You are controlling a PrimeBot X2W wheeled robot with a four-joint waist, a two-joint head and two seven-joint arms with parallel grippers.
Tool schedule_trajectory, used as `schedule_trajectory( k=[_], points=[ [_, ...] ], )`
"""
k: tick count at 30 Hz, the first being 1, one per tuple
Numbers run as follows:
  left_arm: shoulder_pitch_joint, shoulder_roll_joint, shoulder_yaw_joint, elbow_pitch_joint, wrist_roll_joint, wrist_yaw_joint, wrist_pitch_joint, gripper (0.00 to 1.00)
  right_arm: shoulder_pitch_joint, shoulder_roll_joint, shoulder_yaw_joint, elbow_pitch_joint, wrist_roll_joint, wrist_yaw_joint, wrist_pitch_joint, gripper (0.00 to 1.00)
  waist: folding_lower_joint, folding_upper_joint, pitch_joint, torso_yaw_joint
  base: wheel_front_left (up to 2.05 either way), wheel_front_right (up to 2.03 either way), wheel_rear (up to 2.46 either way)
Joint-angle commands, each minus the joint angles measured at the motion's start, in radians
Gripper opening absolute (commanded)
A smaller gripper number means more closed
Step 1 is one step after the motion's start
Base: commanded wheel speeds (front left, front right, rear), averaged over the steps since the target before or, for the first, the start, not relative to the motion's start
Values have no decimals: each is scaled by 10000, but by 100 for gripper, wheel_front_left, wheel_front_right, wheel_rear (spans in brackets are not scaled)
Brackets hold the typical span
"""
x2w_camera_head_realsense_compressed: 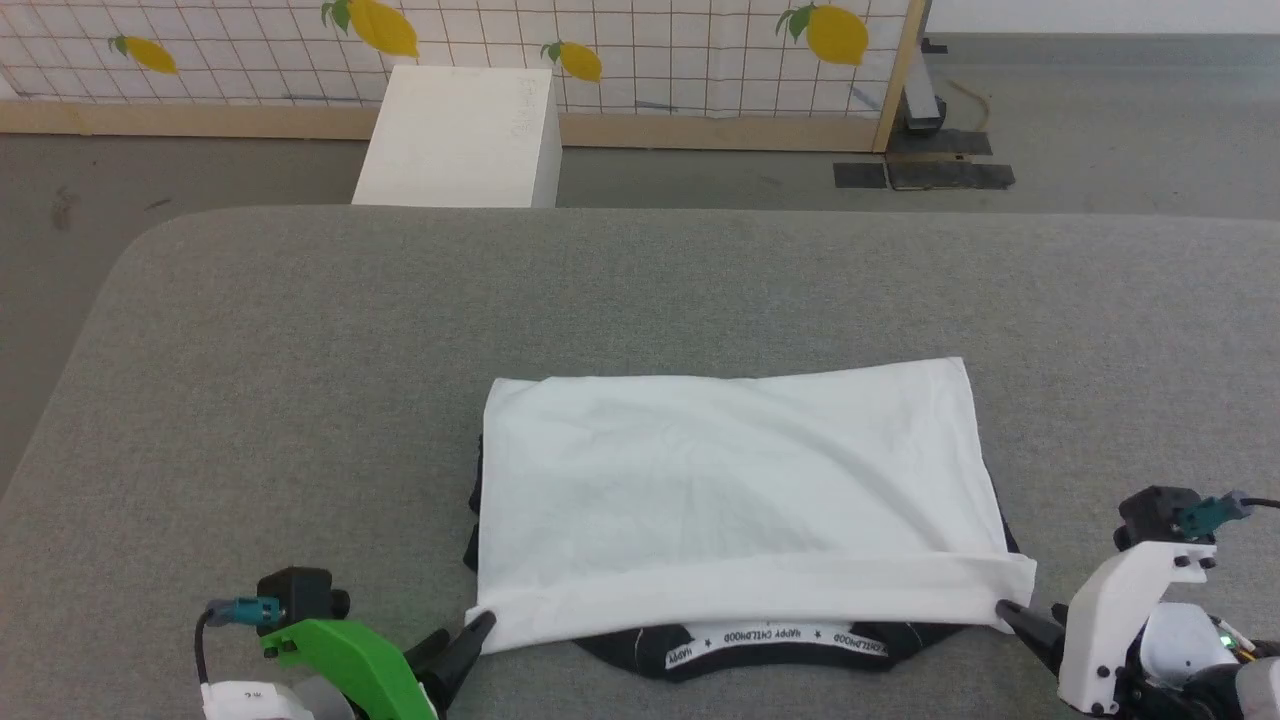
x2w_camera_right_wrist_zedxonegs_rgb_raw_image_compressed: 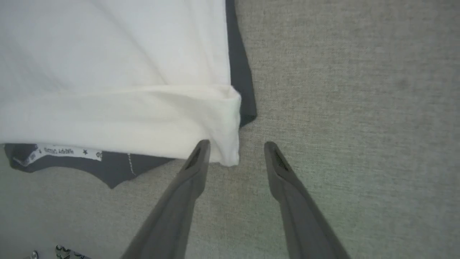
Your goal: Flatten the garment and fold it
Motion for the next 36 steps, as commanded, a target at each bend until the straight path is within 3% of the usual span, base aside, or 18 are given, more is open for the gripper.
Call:
schedule_trajectory(
  k=[1, 6, 10, 16, 19, 21, 24, 27, 28, 31, 36],
  points=[
    [-49, 188, 10, 53, -88, 207, 131, 100, 84, -43, -79, -139, 159, -13, 104, 100, 1, 0, -1, 4, 0, 0, 0],
    [-105, 786, 233, -410, -305, 607, 546, 100, -43, -298, -537, -787, 531, -13, 712, 100, 1, 0, 31, 15, 0, 0, 0],
    [-266, 1395, 851, -992, -221, 882, -8, 100, -434, -584, -1137, -1298, 604, -13, 1037, 100, 1, 0, 141, 55, 0, 0, 0],
    [-880, 2174, 1889, -1708, 1485, 1267, -2472, 100, -1194, -981, -1229, -1645, 716, -13, 1309, 100, 1, 0, 583, 200, 0, 0, 0],
    [-1131, 2144, 2485, -1880, 2629, 1470, -2859, 100, -1455, -1218, -975, -1601, 812, -13, 1468, 100, 1, 0, 887, 297, 0, 0, 0],
    [-1274, 1759, 3402, -2152, 3666, 1520, -2893, 100, -1590, -1425, -746, -1544, 896, -13, 1572, 100, 1, 0, 1119, 382, 0, 0, 0],
    [-1117, 718, 5152, -2893, 5929, 1378, -2899, 100, -1804, -1656, -409, -1442, 1062, -13, 1595, 100, 1, 0, 1465, 498, 0, 0, 0],
    [-687, -301, 6337, -3462, 7543, 909, -2901, 100, -2053, -1780, -61, -1255, 1192, -13, 1461, 100, 1, 0, 1759, 545, 0, 0, 0],
    [-434, -911, 6950, -3718, 8371, 451, -2902, 100, -2201, -1805, 176, -1096, 1275, -13, 1340, 100, 1, 0, 1945, 573, 0, 0, 0],
    [-90, -1634, 7562, -3725, 9202, -282, -2902, 100, -2353, -1793, 598, -805, 1398, -13, 1177, 100, 1, 0, 2133, 592, 0, 0, 0],
    [164, -2554, 8364, -3429, 9871, -1120, -2903, 100, -2447, -1832, 1299, -232, 1525, -13, 959, 100, 1, 0, 2286, 635, 0, 0, 0]
  ],
)
